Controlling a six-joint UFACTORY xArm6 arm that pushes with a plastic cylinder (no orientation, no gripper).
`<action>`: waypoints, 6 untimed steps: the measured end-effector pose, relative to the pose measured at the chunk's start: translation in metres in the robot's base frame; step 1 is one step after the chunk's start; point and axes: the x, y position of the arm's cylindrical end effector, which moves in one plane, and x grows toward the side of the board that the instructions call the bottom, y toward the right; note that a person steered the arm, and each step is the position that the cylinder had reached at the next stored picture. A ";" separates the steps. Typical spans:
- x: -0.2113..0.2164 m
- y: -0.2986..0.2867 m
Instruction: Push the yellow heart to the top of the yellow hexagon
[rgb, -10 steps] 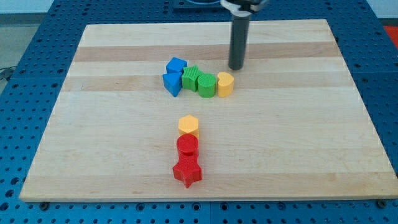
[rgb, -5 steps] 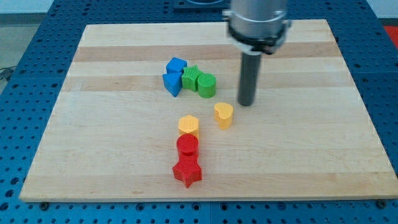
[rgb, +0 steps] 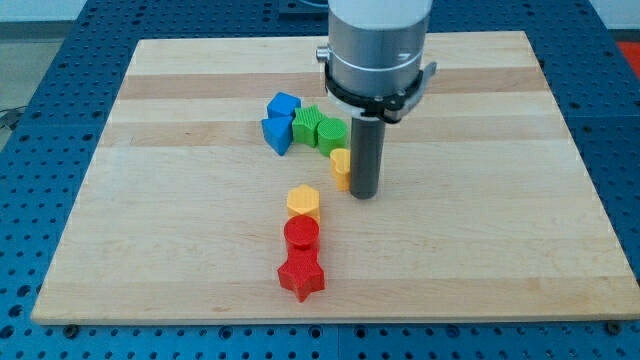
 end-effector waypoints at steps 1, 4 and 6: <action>0.009 -0.013; -0.036 0.026; -0.035 0.000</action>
